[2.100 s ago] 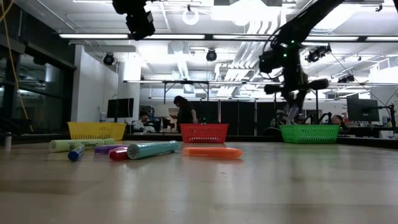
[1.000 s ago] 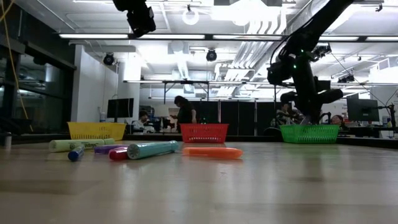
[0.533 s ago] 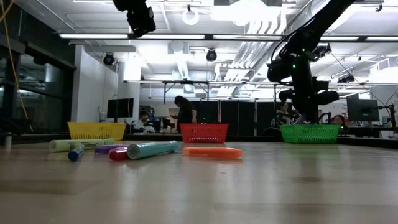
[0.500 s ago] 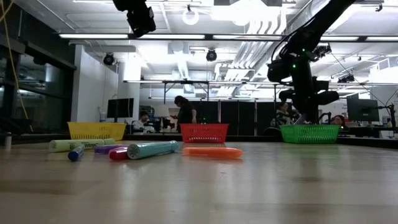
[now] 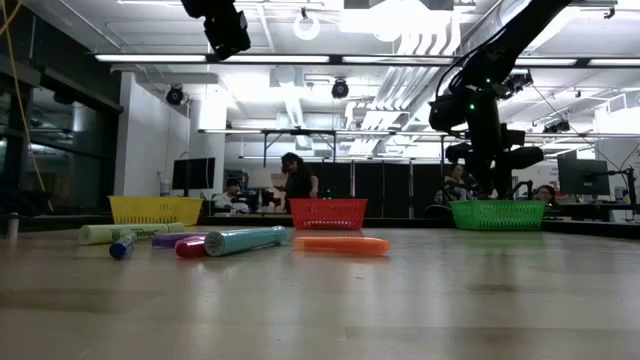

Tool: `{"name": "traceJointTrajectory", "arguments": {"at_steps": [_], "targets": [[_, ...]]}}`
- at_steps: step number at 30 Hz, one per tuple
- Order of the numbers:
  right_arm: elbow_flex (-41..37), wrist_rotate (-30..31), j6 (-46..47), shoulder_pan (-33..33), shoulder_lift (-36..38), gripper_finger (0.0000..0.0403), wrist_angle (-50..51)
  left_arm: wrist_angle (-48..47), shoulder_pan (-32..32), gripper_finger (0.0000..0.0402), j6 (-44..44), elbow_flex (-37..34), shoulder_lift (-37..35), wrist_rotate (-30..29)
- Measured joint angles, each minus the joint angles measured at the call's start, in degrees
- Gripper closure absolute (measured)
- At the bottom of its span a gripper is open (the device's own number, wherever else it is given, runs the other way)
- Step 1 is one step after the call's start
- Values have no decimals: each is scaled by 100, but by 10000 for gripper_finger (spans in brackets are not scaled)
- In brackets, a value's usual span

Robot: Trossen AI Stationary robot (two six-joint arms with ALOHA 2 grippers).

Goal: Pick & Place Markers
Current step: Put the orange pen into the red bin

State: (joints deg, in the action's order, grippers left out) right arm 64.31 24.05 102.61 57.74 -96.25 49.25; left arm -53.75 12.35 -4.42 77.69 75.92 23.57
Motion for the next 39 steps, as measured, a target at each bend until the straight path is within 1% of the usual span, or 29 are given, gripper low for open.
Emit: {"name": "traceJointTrajectory", "arguments": {"at_steps": [7, 11, 15, 24, 31, 34, 39], "targets": [[0, -57, -273, -3, 2, 250, -101, -1, 1, 231, -3, 2, 0, 0], [0, 13, -695, -71, 103, 247, -242, -1, 1, 231, -1, 0, 0, -2], [2, 143, -930, -211, 183, 246, -211, -1, 1, 231, 1, 0, 0, -2], [2, 580, -2604, -745, 531, 246, -628, 1, 1, 231, 12, 1, 0, -17], [2, 724, -4152, -1271, 916, 246, -717, 1, 0, 231, 15, 1, 0, -16], [2, 728, -4637, -1514, 1054, 246, -714, 1, 1, 231, 16, 1, 0, -23], [2, 688, -5342, -2036, 1284, 246, -721, 16, -1, 231, -12, 4, -152, -340]]}}
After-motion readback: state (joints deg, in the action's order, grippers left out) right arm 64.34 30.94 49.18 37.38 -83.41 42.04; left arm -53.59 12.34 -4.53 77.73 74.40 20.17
